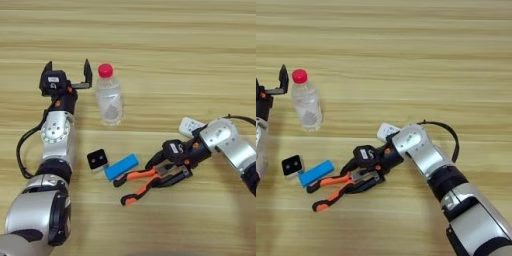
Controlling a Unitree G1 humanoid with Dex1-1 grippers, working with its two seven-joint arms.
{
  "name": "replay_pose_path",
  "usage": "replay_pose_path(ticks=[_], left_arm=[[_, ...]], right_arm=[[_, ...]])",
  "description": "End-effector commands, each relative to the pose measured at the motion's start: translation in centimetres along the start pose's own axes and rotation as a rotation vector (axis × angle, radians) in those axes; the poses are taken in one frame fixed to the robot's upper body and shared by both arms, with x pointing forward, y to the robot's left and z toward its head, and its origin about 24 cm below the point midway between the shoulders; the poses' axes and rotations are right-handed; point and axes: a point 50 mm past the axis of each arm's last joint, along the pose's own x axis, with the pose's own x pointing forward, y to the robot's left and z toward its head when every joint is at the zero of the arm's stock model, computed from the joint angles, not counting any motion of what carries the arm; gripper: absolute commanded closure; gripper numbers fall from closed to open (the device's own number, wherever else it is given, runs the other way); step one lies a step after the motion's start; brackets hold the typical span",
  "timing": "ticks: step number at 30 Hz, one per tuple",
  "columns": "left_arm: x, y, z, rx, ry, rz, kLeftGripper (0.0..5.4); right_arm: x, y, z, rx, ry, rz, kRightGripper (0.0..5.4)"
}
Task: Move the objects on the table
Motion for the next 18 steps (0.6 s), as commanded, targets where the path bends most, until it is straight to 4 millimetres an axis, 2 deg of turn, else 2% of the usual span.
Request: replay_pose_path(ticks=[1,11,18], left_arm=[[0.3,-0.3,0.2,0.007,-0.004,-0.012,0.00],[0.3,-0.4,0.1,0.010,-0.002,-0.013,0.00],[0.4,-0.4,0.1,0.011,0.003,-0.014,0.00]], right_arm=[[-1.0,0.1,0.3,-0.002,-0.032,-0.038,3.08],[-3.5,1.4,0.7,-0.005,-0.118,-0.161,3.08],[-5.2,2.5,-0.4,0.028,-0.114,-0.279,3.08]])
